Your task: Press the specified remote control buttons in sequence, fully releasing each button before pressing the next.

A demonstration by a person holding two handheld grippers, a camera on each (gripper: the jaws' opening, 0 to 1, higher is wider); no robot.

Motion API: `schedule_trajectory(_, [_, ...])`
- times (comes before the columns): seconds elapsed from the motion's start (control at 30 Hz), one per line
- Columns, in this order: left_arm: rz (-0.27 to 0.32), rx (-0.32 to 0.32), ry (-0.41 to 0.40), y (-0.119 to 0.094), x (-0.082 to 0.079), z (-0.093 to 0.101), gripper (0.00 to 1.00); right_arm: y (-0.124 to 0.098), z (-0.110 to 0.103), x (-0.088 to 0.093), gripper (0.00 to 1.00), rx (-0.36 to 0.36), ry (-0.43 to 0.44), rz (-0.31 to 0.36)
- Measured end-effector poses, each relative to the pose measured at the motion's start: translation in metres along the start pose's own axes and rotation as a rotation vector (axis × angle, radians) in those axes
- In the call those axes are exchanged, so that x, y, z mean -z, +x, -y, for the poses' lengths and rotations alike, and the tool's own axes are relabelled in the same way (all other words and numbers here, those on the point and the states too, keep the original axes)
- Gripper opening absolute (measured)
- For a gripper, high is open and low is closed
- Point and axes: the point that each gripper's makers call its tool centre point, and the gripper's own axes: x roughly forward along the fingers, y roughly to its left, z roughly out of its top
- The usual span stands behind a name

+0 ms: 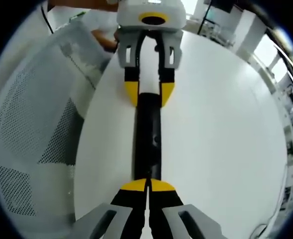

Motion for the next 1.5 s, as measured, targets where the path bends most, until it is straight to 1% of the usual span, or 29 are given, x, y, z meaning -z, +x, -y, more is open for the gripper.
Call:
schedule_trajectory(0.63, [-0.012,0.001,0.019,0.000,0.000,0.000,0.25,-0.003,-0.001,0.003,0.00,0.004,0.003,-0.012])
schedule_trajectory(1.1, [-0.014,0.000,0.021,0.000,0.000,0.001,0.25,0.002,-0.001,-0.007,0.00,-0.006,-0.010,-0.001])
schedule_trajectory(1.5, [-0.013,0.000,0.020,0.000,0.000,0.001,0.25,0.006,-0.002,-0.010,0.00,-0.014,-0.022,-0.003])
